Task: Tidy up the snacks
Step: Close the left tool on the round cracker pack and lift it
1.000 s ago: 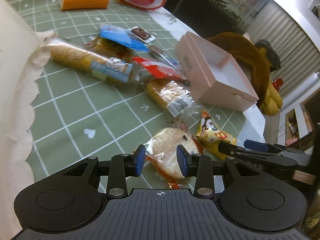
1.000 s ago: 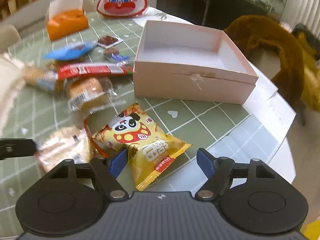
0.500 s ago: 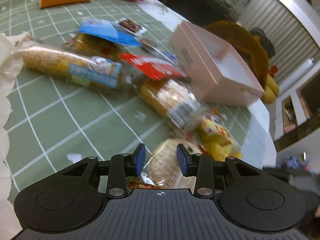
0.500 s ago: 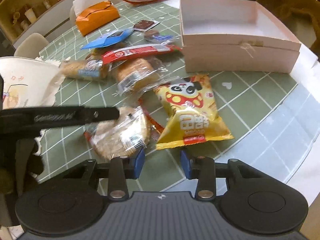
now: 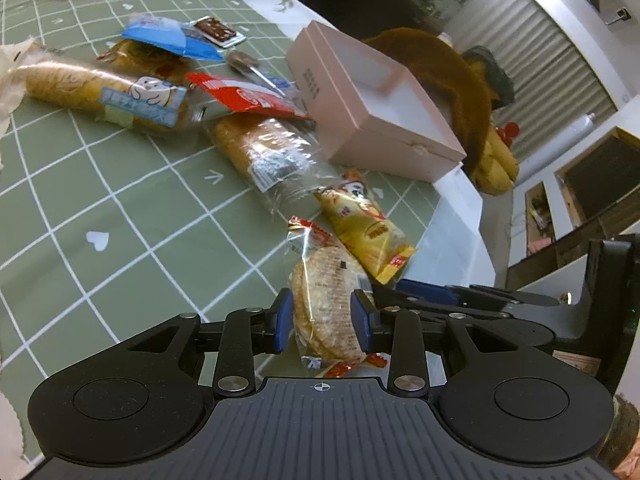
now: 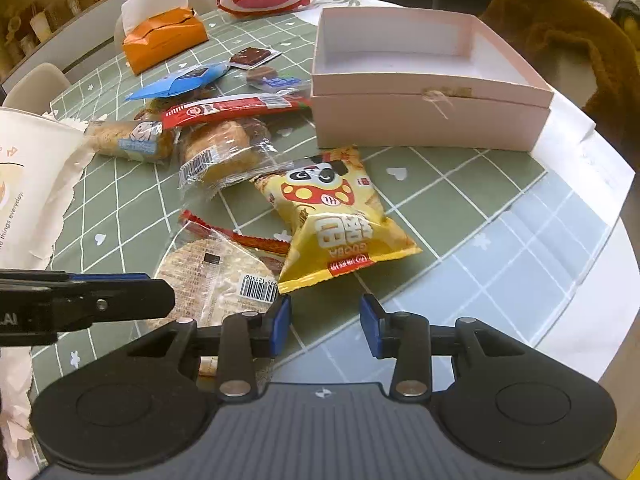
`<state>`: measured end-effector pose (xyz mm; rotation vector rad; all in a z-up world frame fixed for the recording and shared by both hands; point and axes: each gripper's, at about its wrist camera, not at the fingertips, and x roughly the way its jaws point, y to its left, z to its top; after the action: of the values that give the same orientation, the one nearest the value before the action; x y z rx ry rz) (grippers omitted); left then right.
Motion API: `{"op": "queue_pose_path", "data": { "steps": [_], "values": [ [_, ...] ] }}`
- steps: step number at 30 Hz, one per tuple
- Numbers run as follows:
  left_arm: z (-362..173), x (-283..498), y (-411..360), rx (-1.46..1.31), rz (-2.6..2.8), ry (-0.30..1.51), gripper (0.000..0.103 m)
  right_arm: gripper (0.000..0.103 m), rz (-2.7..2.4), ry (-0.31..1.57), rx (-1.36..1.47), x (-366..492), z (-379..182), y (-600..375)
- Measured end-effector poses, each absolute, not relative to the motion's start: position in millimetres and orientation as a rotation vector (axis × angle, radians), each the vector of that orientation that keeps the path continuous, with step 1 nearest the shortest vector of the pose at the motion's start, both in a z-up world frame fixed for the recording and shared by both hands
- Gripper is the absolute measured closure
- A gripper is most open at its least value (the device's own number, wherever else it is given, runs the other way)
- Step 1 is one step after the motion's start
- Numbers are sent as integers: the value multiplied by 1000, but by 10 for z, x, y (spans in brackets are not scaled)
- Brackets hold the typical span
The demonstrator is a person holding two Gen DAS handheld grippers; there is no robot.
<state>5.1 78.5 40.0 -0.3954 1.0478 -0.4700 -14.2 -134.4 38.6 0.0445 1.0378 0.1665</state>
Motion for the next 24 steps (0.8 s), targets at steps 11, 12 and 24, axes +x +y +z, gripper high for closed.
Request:
{"op": "queue_pose_path", "data": {
  "steps": [11,12,24],
  "values": [
    [264,3,842,-404,-427,1062,72,60,188,1043,149,-468,517,-1498],
    [249,0,840,-401,-424,1066,72,60,196,1051,161,-485,515,-1489],
    [221,43,743,-376,-411,1070,71,60,179,1003,148,-431,557,-1455]
  ]
}}
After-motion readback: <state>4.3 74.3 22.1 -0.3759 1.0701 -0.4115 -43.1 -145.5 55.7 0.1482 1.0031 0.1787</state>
